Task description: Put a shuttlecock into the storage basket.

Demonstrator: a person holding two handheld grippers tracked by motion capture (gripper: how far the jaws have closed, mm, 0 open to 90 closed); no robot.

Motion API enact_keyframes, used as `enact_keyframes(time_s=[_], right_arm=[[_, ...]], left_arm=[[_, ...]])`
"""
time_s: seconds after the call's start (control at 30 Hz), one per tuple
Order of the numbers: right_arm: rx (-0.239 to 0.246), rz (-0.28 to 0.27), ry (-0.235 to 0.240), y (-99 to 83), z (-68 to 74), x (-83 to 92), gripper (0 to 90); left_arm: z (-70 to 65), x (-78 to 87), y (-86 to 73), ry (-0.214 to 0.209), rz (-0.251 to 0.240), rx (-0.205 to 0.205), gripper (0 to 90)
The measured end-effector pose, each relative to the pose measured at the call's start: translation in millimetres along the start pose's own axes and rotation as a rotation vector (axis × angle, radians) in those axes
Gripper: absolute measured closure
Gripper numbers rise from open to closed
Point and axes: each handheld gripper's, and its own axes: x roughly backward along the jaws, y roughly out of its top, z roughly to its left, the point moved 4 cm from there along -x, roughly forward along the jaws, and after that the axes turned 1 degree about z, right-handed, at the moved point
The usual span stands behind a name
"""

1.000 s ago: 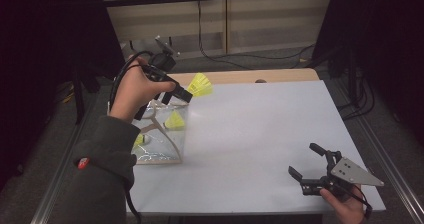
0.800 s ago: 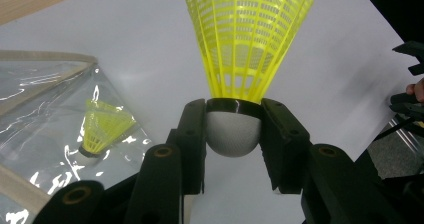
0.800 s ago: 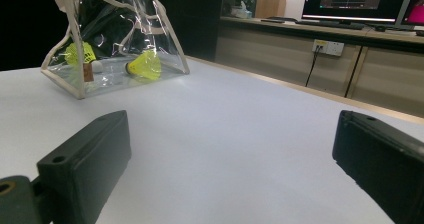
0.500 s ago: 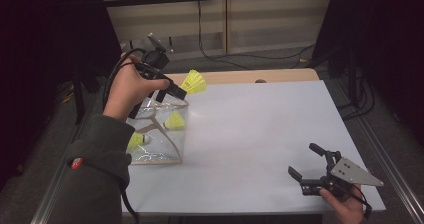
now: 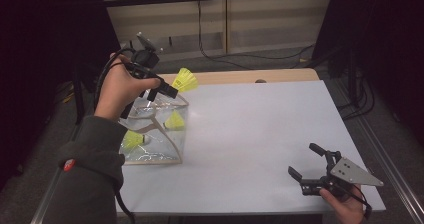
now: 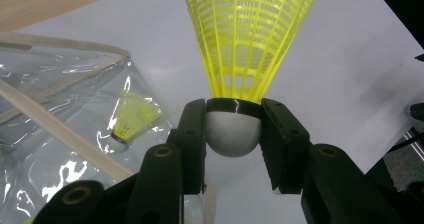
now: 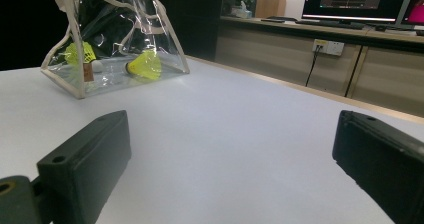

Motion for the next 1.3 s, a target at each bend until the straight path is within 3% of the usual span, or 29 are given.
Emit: enact_keyframes(time_s=[1.3], right_arm=[[-0.004,0.0,0.001,0.0,0.6,-0.1,2.0]], left_arm=[[21.9,17.8,-9.5,0.042,-0.044,0.036,64.4]])
